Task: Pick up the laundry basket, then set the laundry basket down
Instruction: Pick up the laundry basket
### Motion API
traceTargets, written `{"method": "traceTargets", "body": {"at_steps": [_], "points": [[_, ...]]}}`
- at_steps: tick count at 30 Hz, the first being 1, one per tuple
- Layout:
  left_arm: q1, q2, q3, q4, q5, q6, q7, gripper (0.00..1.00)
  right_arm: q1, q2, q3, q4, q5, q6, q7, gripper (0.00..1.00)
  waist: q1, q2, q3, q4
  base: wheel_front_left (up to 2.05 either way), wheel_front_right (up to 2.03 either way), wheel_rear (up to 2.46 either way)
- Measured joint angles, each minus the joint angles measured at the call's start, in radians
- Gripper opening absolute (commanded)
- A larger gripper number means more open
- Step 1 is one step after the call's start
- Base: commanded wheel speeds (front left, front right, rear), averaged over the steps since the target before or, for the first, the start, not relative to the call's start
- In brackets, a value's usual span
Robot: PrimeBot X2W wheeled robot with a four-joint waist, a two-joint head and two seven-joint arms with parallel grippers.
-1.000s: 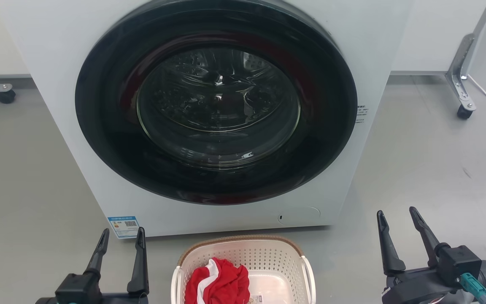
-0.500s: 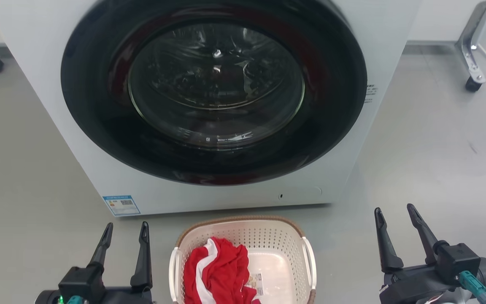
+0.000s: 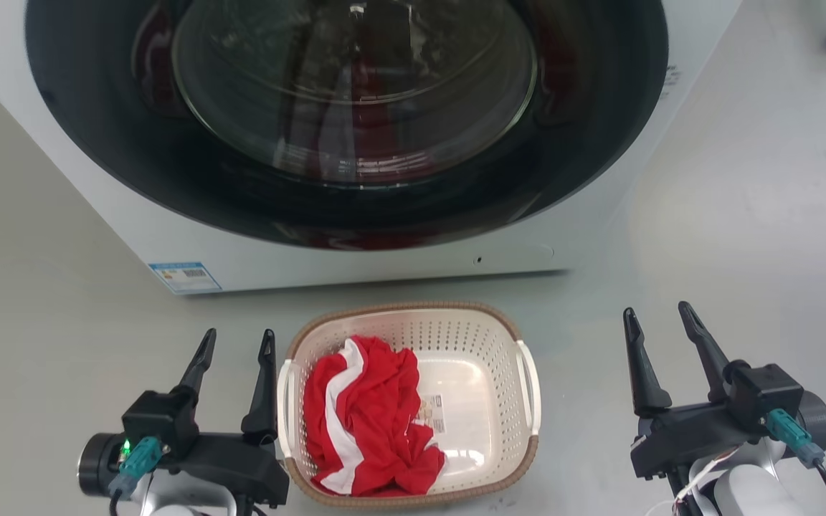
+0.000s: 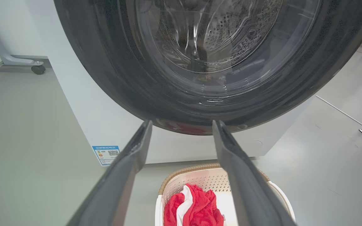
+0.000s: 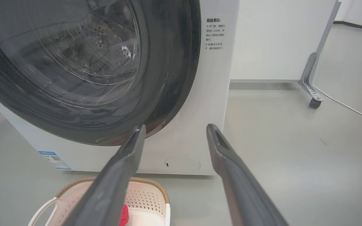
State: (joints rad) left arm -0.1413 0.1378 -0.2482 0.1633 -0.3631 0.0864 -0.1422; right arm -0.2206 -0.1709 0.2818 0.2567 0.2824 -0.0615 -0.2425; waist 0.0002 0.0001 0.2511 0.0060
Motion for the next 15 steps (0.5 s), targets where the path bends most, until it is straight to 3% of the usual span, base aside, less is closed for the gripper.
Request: {"method": "traceTargets", "body": {"at_steps": [15], "points": [[-0.198, -0.016, -0.023, 0.207, -0.026, -0.064, 0.080, 1.00, -0.175, 0.028, 0.018, 0.152, 0.011, 0.024, 0.041, 1.00, 0.0001, 0.0000, 0.208, 0.005, 0.00, 0.00, 0.00]]}}
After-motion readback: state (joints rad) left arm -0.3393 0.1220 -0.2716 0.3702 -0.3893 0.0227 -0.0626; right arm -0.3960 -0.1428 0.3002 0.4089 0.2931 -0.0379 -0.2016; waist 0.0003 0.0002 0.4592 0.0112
